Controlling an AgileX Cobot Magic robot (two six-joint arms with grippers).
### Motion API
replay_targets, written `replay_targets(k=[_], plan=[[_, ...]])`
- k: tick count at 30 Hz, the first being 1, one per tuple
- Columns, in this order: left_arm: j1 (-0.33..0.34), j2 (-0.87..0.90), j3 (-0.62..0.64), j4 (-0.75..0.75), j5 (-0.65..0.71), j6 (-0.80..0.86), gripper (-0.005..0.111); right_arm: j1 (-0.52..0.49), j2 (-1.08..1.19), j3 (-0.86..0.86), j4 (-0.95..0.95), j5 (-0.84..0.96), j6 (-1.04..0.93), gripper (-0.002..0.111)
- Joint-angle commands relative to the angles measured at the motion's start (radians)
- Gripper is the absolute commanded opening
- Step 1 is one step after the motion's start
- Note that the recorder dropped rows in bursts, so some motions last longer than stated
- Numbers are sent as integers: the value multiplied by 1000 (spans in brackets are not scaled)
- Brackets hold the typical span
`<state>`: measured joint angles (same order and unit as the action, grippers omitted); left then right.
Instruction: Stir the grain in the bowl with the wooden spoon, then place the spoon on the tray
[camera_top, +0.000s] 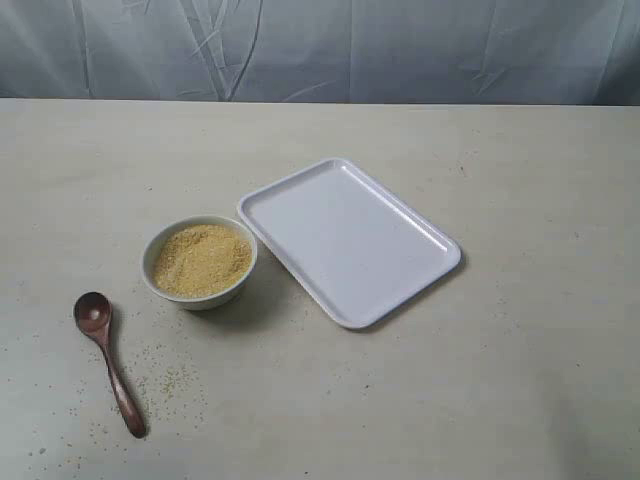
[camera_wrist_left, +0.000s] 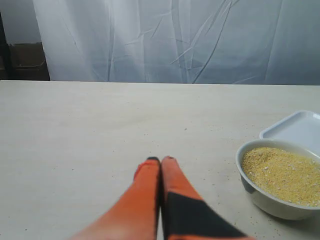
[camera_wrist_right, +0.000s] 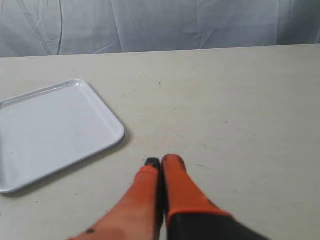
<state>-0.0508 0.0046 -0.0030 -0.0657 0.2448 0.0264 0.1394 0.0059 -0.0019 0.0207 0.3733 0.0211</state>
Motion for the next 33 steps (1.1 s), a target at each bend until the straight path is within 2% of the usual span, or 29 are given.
replay_targets(k=[1,8,17,25,31,33], plan=[[0,-5,3,-1,-13,-1,0,-6,-6,2,0,-11,-1,3],[0,-5,3,-1,-13,-1,0,-6,-6,2,0,-73,-1,3],[0,-5,3,-1,-13,-1,0,-6,-6,2,0,-511,-1,3],[0,-5,3,-1,-13,-1,0,-6,-6,2,0,-724,-1,3],[0,-5,3,-1,-13,-1,0,-6,-6,2,14,-757,-1,3],[0,-5,3,-1,-13,-1,0,-6,-6,-19,32,-683,3,3]])
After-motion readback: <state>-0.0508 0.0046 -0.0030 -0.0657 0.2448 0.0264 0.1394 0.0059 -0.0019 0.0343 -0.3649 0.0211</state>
